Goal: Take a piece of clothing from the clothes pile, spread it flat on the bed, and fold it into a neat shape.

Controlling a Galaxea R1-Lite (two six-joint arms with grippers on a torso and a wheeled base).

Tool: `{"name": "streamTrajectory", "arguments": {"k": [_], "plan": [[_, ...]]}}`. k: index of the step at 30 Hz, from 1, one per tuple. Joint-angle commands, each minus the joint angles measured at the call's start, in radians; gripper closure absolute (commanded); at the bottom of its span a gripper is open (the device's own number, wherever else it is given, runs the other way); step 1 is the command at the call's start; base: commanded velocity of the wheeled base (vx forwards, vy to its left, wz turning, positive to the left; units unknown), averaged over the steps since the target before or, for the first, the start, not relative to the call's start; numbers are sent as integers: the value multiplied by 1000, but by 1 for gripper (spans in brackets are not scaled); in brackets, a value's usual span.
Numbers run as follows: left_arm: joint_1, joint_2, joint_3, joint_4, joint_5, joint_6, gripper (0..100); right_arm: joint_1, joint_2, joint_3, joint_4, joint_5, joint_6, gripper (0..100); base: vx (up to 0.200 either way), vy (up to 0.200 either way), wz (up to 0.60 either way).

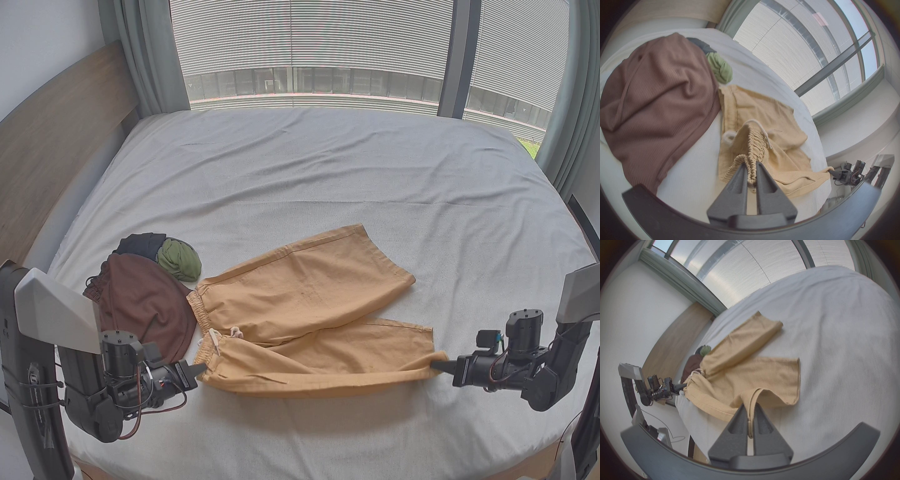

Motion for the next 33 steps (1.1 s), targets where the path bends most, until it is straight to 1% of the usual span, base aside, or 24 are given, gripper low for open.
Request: {"name": "streamTrajectory", "arguments": {"k": [1,4,10,18,22,25,27,28,33], "plan": [[-26,-65,-71,-1,44,-35,100,-2,-81,-76,2,0,26,100,0,0,0],[-38,-65,-90,-1,65,-43,100,0,-88,-110,2,-7,45,100,0,0,0],[-41,-81,-105,-1,67,-55,100,-5,-87,-168,13,-13,51,100,0,0,0],[-38,-94,-111,-1,71,-57,100,-8,-111,-260,88,-13,77,100,0,0,0],[-33,-92,-131,-1,96,-57,100,-11,-136,-323,175,-13,77,100,0,0,0],[-30,-95,-134,-1,96,-57,100,-11,-144,-372,232,-15,79,100,0,0,0],[-29,-95,-136,-1,96,-57,100,-11,-145,-384,243,-15,79,100,0,0,0],[-26,-95,-149,-3,99,-57,100,-11,-145,-433,292,-15,79,100,0,0,0],[-24,-94,-171,-1,119,-57,100,-12,-144,-545,390,-15,79,100,0,0,0]]}}
